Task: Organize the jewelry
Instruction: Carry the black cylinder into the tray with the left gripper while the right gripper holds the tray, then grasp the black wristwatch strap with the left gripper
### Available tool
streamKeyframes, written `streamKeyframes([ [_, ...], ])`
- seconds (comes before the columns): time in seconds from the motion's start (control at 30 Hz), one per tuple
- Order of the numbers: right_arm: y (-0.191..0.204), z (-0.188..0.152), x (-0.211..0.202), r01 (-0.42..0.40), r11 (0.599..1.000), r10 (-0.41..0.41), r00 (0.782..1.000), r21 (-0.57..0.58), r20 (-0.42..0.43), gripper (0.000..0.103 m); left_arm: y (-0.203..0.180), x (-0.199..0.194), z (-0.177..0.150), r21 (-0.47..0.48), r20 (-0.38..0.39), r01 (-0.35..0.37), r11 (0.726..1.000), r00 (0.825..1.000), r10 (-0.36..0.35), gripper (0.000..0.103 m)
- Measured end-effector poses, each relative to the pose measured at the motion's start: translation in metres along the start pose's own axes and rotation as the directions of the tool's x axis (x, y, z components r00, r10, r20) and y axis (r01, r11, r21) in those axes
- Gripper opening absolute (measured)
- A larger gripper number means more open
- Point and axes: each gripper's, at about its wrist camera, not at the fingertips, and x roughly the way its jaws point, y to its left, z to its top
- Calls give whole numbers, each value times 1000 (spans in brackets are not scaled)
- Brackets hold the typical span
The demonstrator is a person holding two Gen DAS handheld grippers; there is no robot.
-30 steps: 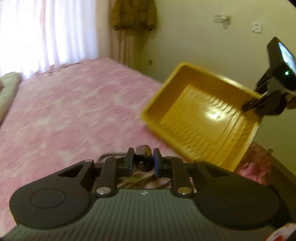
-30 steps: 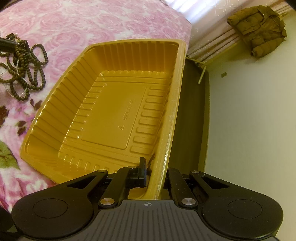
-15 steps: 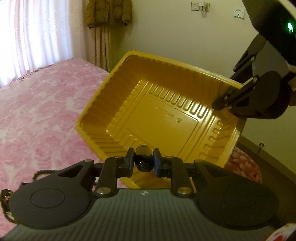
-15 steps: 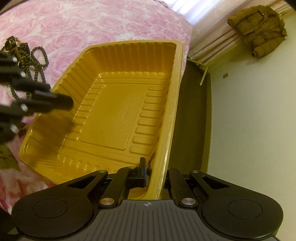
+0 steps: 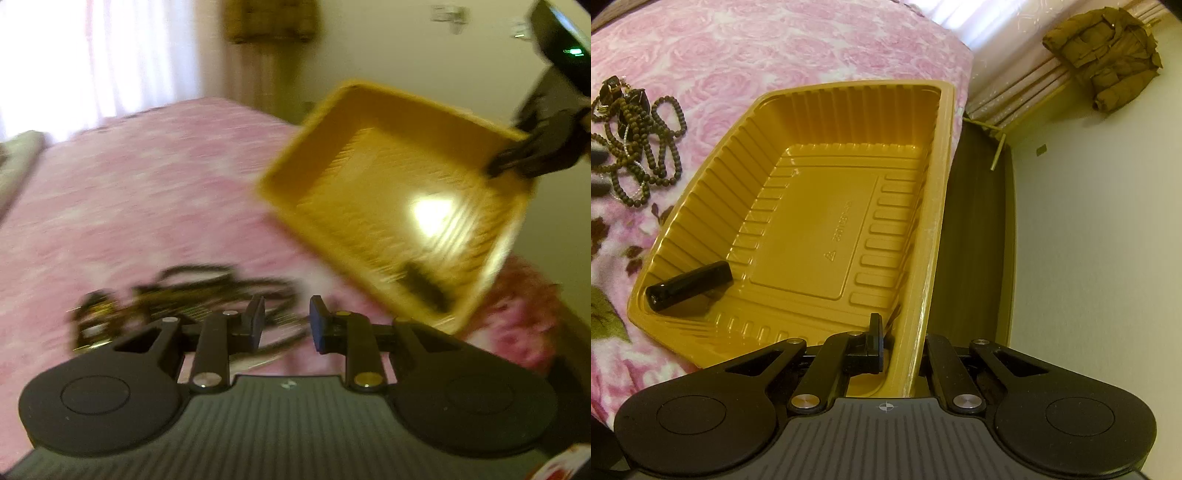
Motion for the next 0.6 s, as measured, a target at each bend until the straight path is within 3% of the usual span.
streamKeyframes([
  [0.2, 0, 1, 1, 1, 1000, -1, 1000, 0, -7, 4, 61, -5, -29, -59, -46, -160, 985, 986, 158, 23],
  [0.4, 2, 2, 1, 7, 1000, -7, 1000, -1, -12, 4, 95, -1, -38, -77, -46, -240, 968, 970, 237, 23],
  [0.6, 3, 3, 1, 8, 1000, -8, 1000, -6, -15, 4, 112, 13, -31, -15, -29, -293, 956, 956, 292, 24],
])
